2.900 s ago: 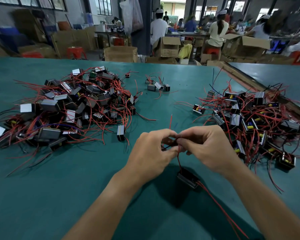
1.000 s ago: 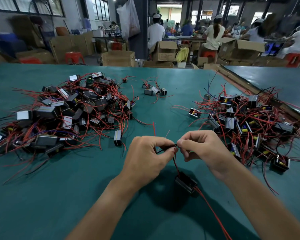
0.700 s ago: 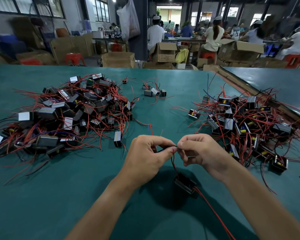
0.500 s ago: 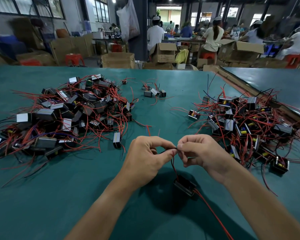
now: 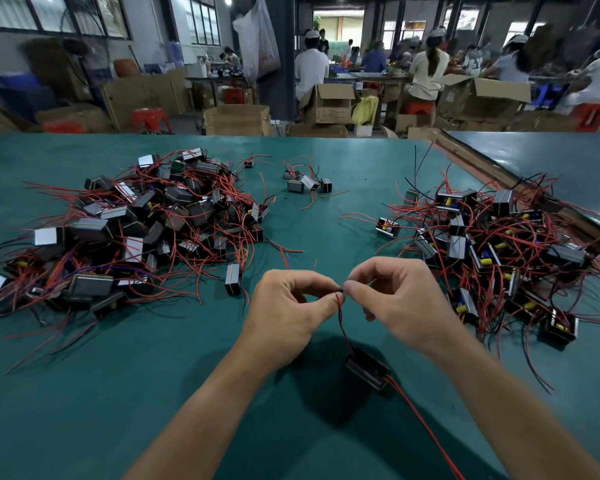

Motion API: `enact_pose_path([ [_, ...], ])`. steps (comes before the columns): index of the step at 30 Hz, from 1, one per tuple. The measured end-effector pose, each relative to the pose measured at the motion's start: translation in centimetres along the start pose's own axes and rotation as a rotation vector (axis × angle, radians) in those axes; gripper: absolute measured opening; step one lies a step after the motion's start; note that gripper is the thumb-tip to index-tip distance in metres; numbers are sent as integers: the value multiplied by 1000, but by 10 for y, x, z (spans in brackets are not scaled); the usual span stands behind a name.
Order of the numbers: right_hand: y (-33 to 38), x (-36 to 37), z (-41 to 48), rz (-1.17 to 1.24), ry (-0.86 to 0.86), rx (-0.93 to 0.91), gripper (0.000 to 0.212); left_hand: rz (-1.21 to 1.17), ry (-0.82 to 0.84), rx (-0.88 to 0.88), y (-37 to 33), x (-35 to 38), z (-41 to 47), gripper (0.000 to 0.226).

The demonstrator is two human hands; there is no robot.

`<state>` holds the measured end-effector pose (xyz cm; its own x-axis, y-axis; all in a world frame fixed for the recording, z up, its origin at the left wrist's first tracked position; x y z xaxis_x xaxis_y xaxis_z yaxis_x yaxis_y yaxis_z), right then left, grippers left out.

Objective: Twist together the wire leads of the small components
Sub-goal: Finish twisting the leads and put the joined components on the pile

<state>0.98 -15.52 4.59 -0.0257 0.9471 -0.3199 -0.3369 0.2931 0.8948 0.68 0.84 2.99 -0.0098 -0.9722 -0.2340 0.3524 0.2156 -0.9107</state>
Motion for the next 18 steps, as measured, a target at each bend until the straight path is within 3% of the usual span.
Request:
enact_pose_path([
  [11,0,-7,-1,-277,132,-131,15,23,23,-4,-8,-2,-2,14],
  [18,5,-5,-1,-147,245,93,25,88,24,32,-10,-1,-4,14],
])
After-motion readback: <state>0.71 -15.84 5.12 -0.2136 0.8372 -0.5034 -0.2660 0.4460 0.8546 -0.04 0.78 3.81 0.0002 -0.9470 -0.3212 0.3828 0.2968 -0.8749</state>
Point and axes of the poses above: each hand's wrist, its own z-axis towards the middle knuckle, its own x-axis out of the palm, y = z × x, the point moved 2 cm from there along z, towards the middle knuckle, and after that the axes turned 2 degrees about -z, right-handed, at the moved point
